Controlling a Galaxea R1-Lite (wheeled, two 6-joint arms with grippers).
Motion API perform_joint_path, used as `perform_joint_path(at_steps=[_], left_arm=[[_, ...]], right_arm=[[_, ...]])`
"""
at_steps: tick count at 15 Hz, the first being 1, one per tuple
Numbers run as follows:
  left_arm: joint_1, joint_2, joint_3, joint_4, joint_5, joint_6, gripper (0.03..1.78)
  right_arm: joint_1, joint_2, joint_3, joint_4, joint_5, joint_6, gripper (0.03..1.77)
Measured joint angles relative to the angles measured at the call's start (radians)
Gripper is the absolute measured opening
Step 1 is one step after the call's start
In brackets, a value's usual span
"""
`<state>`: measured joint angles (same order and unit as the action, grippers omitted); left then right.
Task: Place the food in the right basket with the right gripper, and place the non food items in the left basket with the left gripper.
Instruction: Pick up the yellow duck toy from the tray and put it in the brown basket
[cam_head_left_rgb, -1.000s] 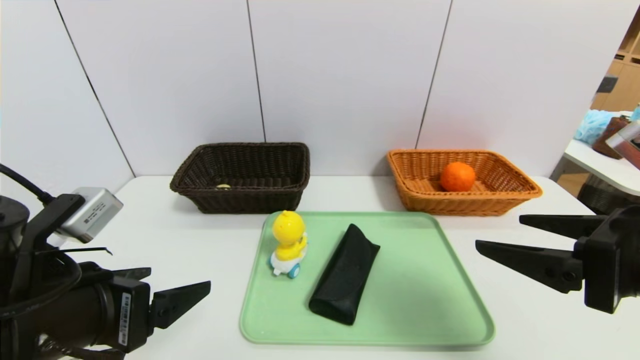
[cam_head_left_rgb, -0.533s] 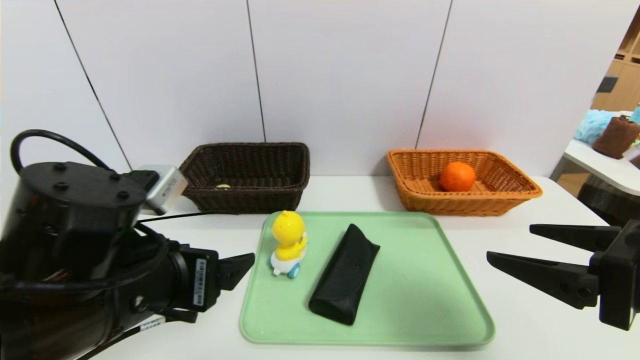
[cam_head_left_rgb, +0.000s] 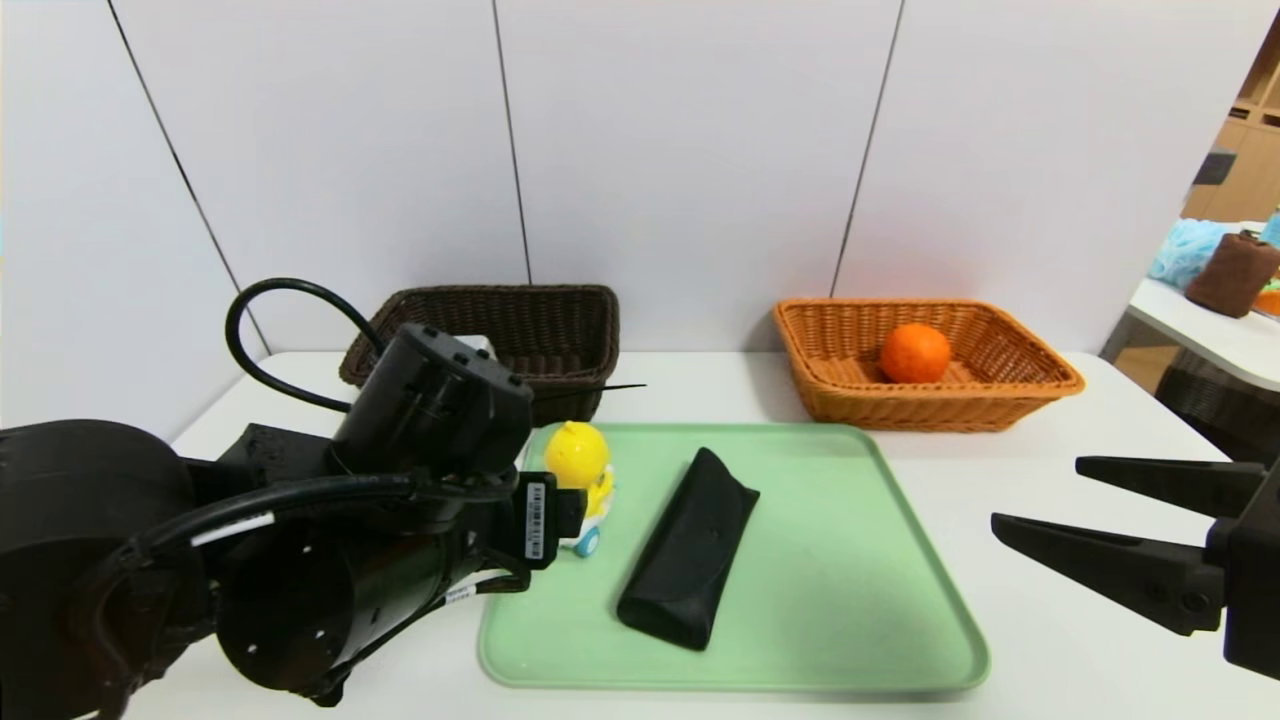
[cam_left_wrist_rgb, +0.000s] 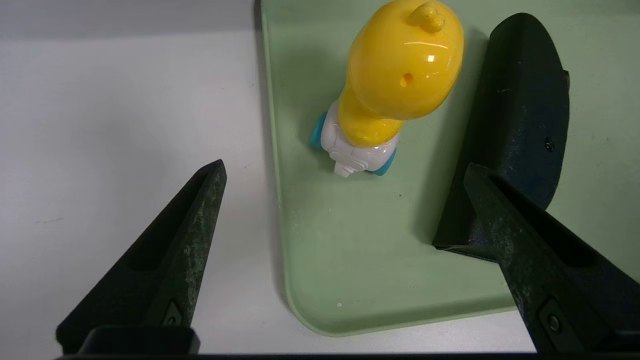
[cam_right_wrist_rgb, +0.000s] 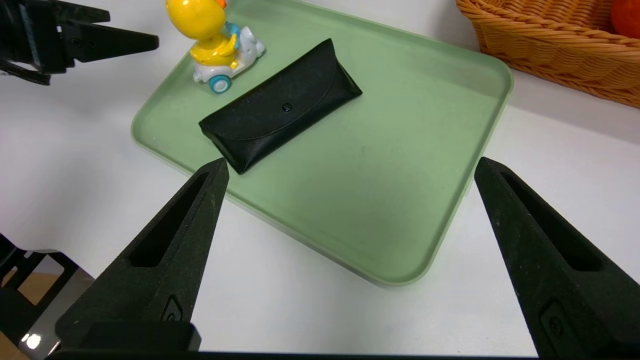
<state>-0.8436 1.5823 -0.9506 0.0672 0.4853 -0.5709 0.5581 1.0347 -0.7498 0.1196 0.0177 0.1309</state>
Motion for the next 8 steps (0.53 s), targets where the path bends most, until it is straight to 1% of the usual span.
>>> perform_joint_path(at_steps=[8], left_arm=[[0.000,0.108,-0.043,-0.006,0.005,-0.011,1.69]], right_arm=[[0.000,-0.010,0.013,-0.003,0.003,-0.002,1.69]])
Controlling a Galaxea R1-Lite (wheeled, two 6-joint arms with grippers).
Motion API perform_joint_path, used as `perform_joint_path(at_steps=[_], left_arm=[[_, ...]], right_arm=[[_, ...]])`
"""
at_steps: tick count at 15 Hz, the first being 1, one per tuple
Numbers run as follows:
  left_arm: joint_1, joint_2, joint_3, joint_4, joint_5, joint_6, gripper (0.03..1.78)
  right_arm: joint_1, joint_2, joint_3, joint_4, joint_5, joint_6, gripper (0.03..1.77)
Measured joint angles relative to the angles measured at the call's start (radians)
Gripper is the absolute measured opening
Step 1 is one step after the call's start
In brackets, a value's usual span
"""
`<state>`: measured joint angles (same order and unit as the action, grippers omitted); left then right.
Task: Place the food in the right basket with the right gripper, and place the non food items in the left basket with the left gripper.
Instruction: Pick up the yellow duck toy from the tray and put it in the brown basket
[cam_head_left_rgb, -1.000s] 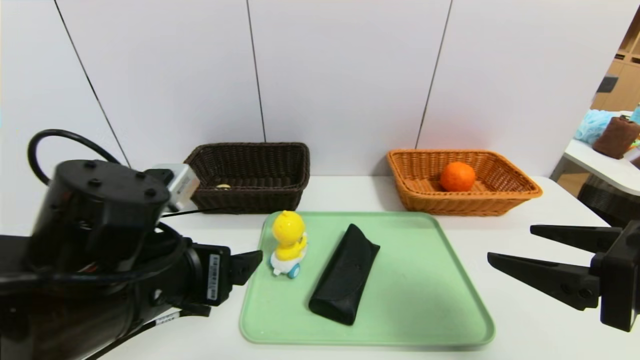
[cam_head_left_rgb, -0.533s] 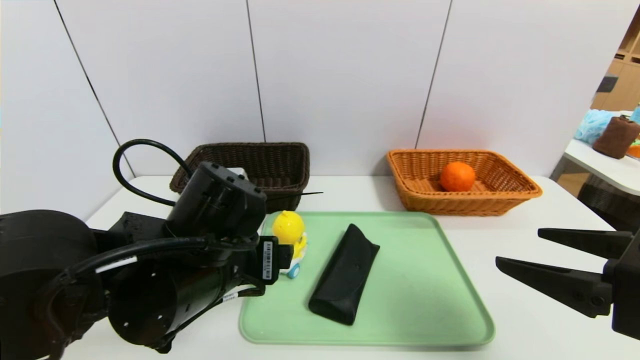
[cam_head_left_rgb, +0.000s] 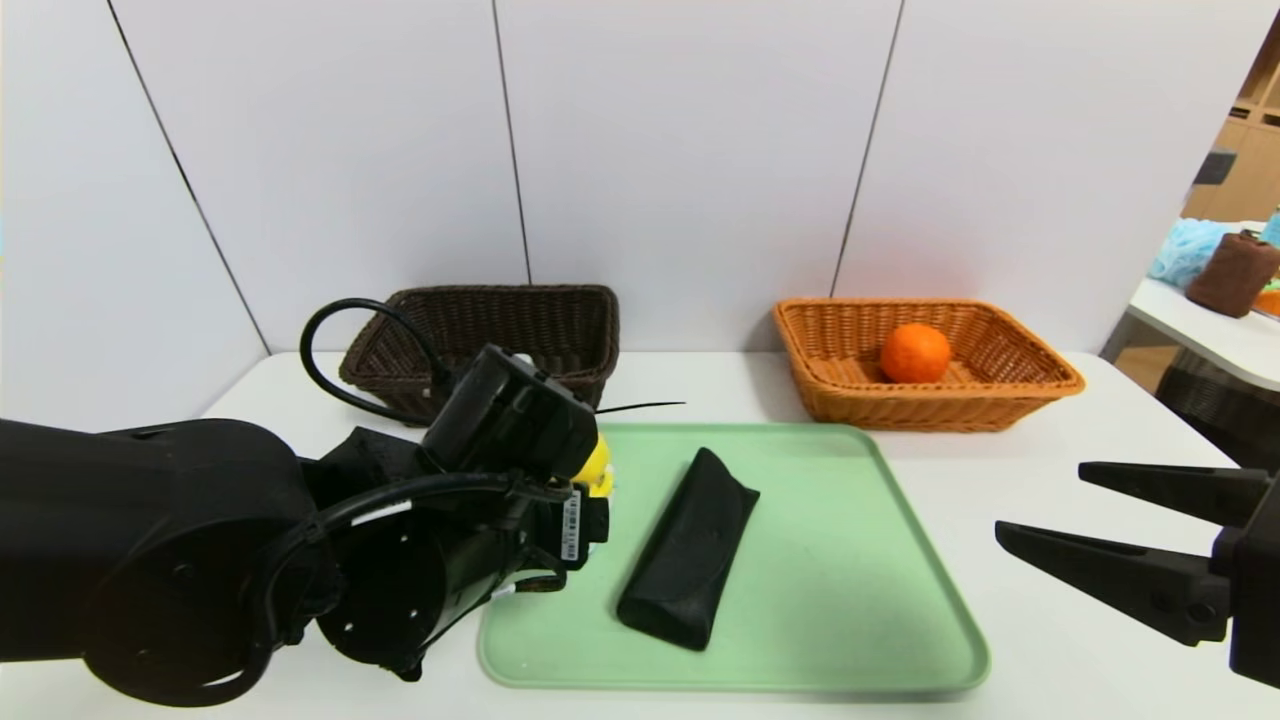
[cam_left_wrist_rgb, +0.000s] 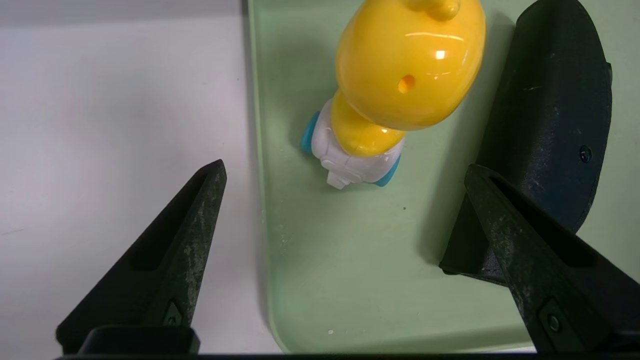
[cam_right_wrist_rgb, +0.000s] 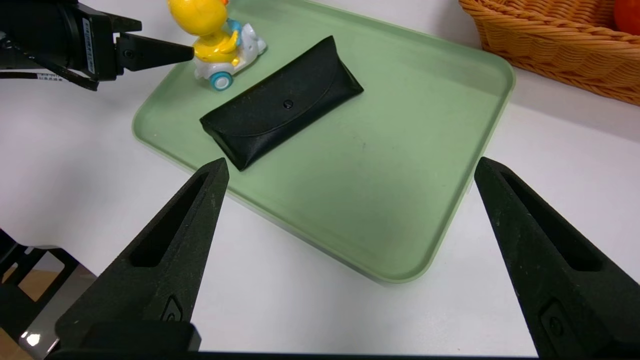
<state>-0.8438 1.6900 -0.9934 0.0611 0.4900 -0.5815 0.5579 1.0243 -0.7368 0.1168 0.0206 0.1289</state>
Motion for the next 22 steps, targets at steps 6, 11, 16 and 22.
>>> perform_joint_path(at_steps=[6,11,16,22], left_arm=[[-0.006,0.072,-0.016,-0.089,-0.005,0.003,1.69],[-0.009,0.103,-0.014,-0.111,-0.002,0.001,1.69],[-0.008,0.132,-0.006,-0.160,0.005,0.008,1.69],[0.014,0.153,0.000,-0.178,0.004,0.018,1.69]], right_arm=[[0.000,-0.013,0.016,0.001,-0.001,-0.001,1.69],[0.000,-0.023,0.023,0.001,-0.001,-0.001,1.69],[0.000,-0.027,0.030,0.001,0.000,-0.003,1.69],[0.000,-0.029,0.031,0.001,0.000,-0.003,1.69]])
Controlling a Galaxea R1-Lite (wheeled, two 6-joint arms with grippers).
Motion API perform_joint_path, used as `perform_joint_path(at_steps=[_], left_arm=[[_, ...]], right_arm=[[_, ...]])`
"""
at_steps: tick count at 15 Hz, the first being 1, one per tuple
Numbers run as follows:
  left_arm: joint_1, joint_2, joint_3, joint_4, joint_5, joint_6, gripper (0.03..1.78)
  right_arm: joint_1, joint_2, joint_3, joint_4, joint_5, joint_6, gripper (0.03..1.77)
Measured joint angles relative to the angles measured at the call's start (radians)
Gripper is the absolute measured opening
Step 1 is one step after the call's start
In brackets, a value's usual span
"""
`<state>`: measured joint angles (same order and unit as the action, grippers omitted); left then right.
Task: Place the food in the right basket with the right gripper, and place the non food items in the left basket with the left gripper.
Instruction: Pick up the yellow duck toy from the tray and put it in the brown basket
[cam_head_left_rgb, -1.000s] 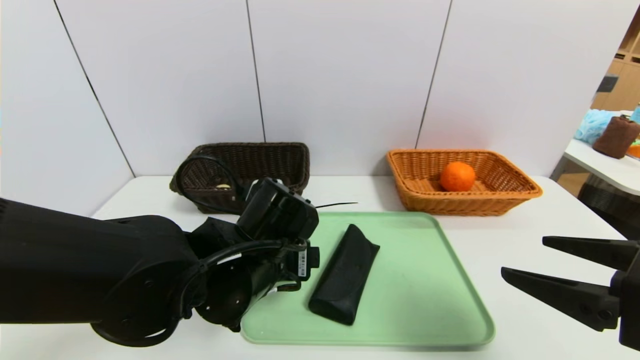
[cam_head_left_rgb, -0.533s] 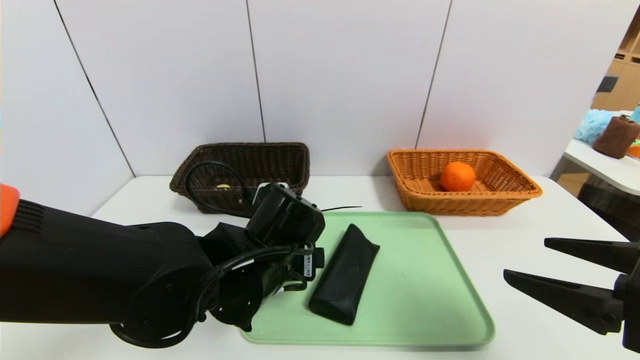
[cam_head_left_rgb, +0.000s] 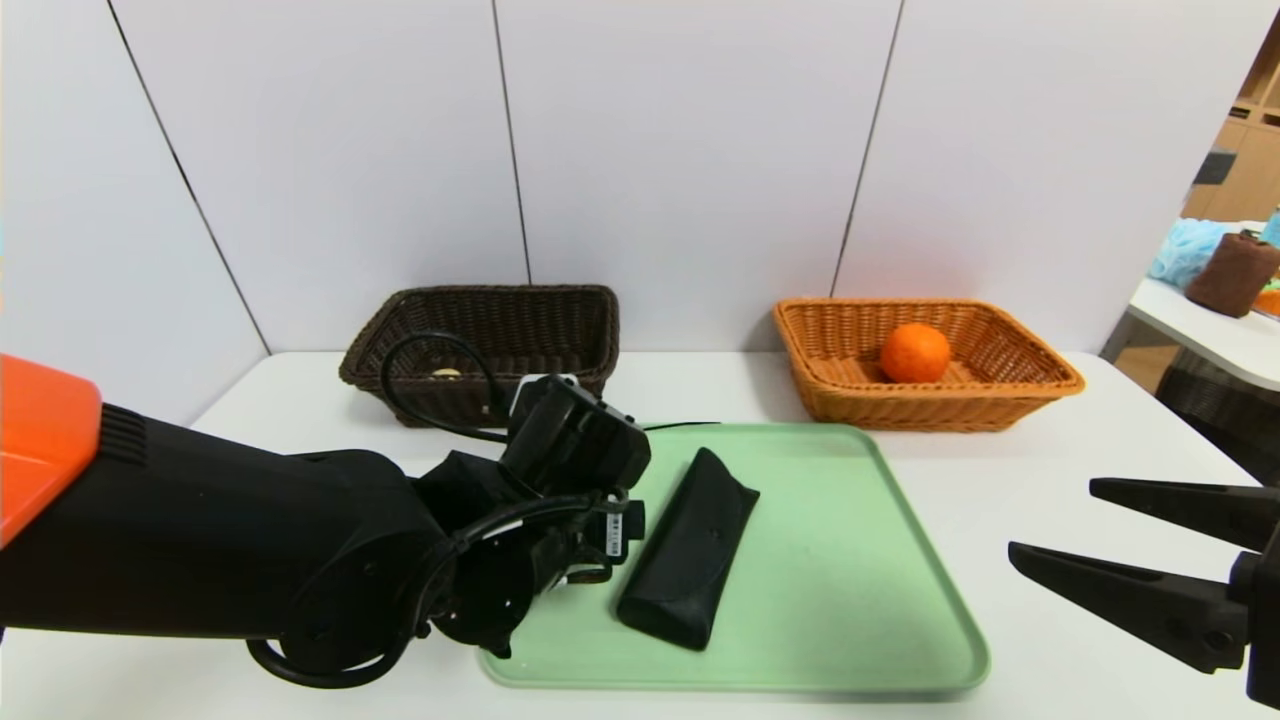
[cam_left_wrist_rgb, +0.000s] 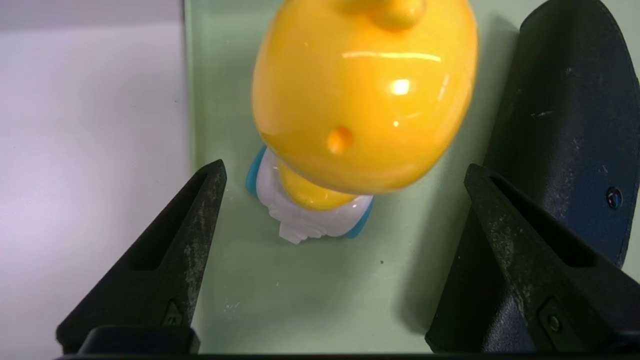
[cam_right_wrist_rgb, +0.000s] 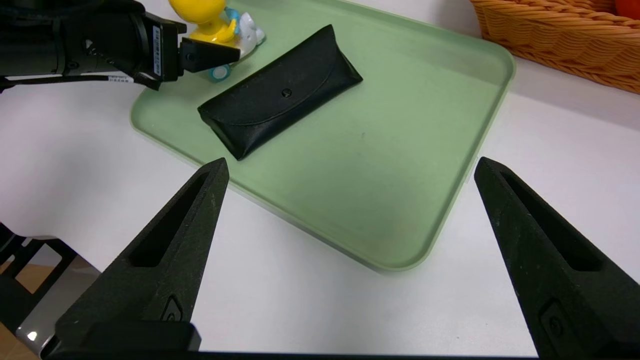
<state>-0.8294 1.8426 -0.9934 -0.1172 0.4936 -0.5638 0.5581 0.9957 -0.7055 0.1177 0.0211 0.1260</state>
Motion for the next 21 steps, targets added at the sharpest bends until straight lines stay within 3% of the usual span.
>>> perform_joint_path(at_steps=[12,21], left_arm=[[0.084,0.035,0.040,-0.138,-0.045,0.096,1.69],[0.090,0.086,0.054,-0.231,-0.047,0.138,1.69]], right_arm=[[0.000,0.009,-0.002,-0.002,0.005,-0.002,1.69],[0.001,0.009,-0.003,-0.002,0.007,-0.003,1.69]])
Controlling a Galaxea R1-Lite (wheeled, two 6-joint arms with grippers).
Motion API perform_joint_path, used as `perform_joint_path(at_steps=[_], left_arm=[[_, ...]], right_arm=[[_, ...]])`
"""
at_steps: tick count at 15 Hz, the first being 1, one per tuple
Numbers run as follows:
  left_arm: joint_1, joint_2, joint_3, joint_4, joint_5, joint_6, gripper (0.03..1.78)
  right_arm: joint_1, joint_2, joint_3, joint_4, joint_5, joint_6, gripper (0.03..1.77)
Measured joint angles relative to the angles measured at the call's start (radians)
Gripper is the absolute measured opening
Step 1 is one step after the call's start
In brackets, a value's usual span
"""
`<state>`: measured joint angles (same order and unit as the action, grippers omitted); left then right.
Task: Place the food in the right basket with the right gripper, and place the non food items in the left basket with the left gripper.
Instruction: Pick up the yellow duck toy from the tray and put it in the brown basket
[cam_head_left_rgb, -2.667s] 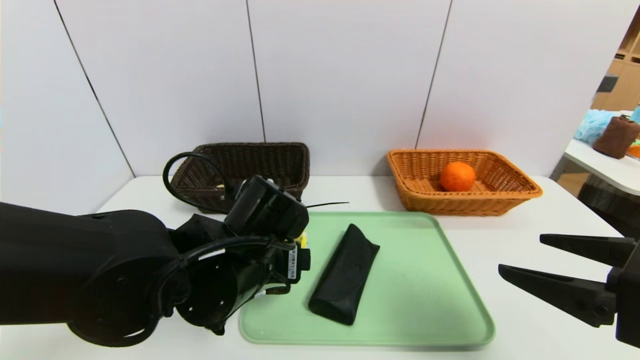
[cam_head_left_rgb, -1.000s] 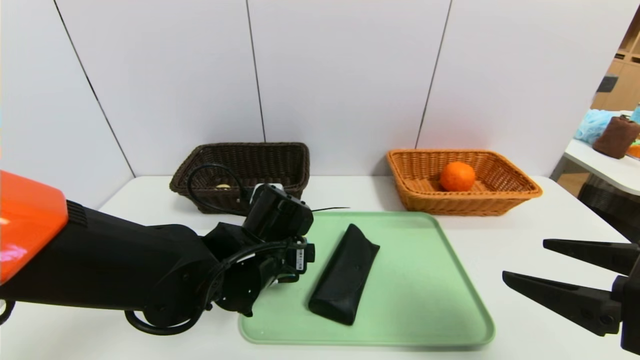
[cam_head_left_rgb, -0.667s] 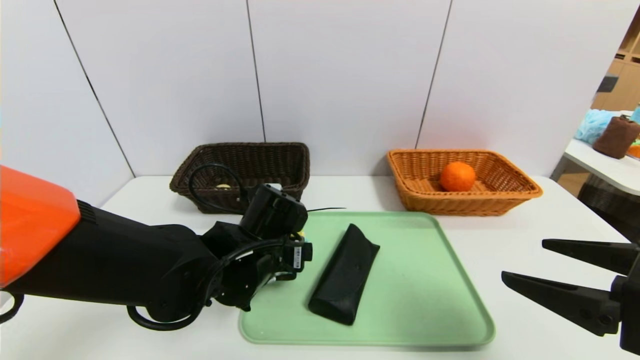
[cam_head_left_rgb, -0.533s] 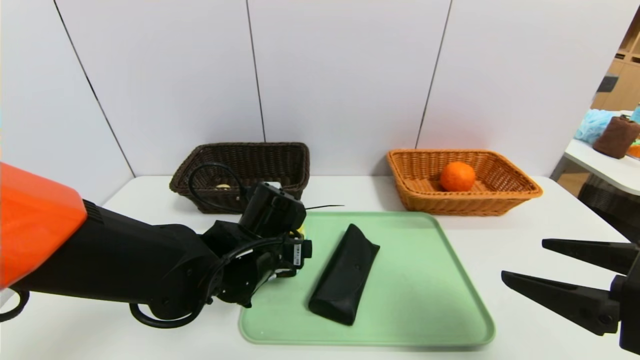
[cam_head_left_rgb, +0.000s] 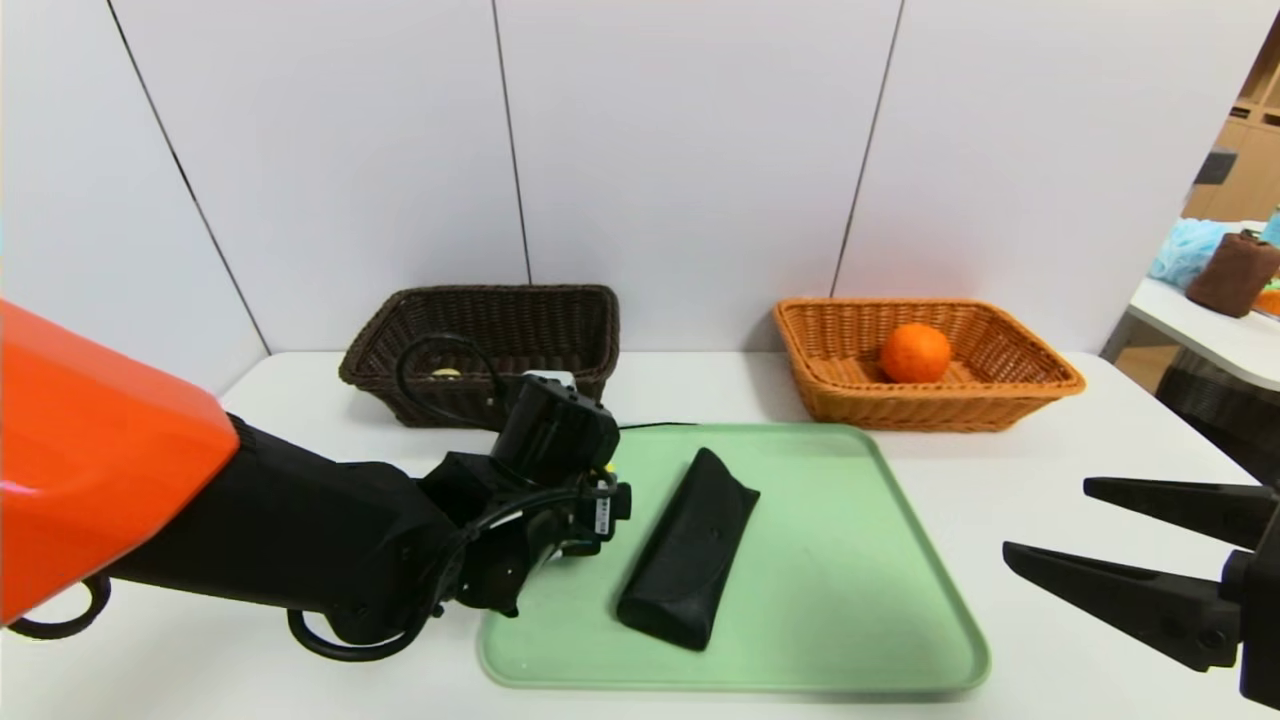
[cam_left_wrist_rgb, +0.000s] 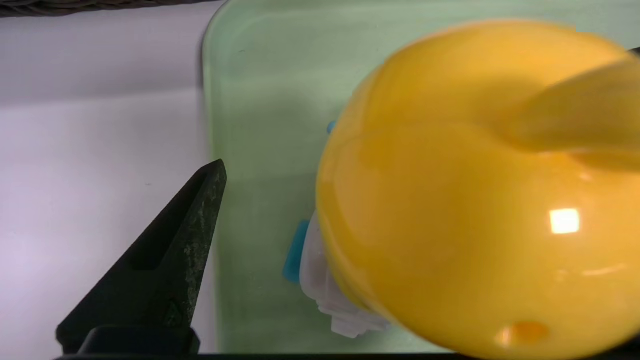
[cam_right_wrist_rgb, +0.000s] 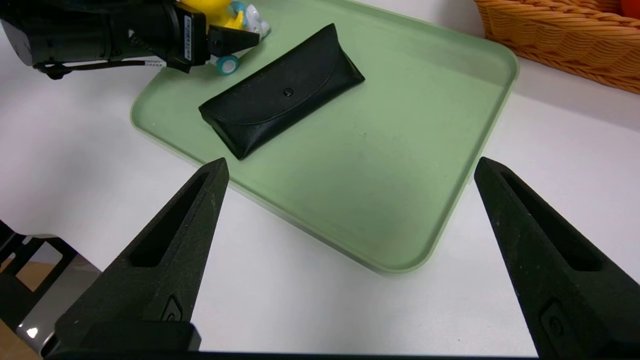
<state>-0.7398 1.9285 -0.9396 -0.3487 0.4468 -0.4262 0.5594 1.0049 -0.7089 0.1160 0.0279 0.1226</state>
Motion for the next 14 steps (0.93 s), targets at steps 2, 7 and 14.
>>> perform_joint_path(at_steps=[2,7,14], left_arm=[[0.000,0.016,0.012,-0.036,0.001,0.006,1.69],[0.009,0.031,0.027,-0.050,-0.001,0.013,1.60],[0.016,0.031,0.049,-0.092,0.002,0.026,0.86]], right_arm=[[0.000,0.000,0.000,-0.001,0.000,-0.001,1.69],[0.000,-0.001,0.000,0.000,0.000,-0.003,1.69],[0.000,0.000,-0.001,-0.001,0.002,-0.004,1.69]])
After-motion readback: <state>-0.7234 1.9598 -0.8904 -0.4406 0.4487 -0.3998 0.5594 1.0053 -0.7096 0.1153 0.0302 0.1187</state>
